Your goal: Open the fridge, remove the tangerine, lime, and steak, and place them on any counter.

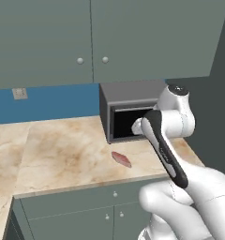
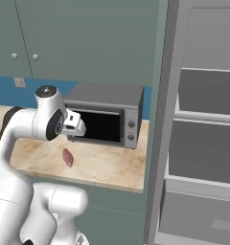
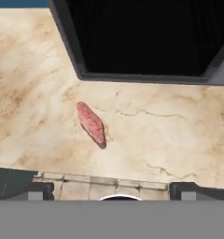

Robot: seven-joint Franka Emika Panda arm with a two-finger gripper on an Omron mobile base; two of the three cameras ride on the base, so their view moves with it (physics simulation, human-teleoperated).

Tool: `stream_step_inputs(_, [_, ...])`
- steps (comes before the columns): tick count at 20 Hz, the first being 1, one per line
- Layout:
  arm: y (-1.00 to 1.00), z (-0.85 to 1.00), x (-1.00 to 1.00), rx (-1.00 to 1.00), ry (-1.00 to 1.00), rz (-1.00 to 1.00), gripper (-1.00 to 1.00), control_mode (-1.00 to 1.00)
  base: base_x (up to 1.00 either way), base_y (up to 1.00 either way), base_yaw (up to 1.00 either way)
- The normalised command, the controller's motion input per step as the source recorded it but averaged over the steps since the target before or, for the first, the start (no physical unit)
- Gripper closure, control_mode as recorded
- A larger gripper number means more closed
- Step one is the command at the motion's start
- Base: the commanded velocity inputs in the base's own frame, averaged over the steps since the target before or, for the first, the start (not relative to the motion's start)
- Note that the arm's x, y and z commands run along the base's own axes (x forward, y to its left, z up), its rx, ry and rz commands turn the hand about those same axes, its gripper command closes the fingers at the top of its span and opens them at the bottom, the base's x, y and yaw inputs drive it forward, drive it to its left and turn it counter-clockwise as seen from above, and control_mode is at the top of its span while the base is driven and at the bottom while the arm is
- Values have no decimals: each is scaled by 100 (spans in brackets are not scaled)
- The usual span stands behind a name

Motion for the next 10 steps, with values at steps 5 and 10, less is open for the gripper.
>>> stream_step_inputs(5, [-30, 98, -52, 0, 0, -20, -100, -100, 0, 0, 0])
stream_step_inputs(10, [-12, 43, -48, 0, -5, -4, -100, -100, 0, 0, 0])
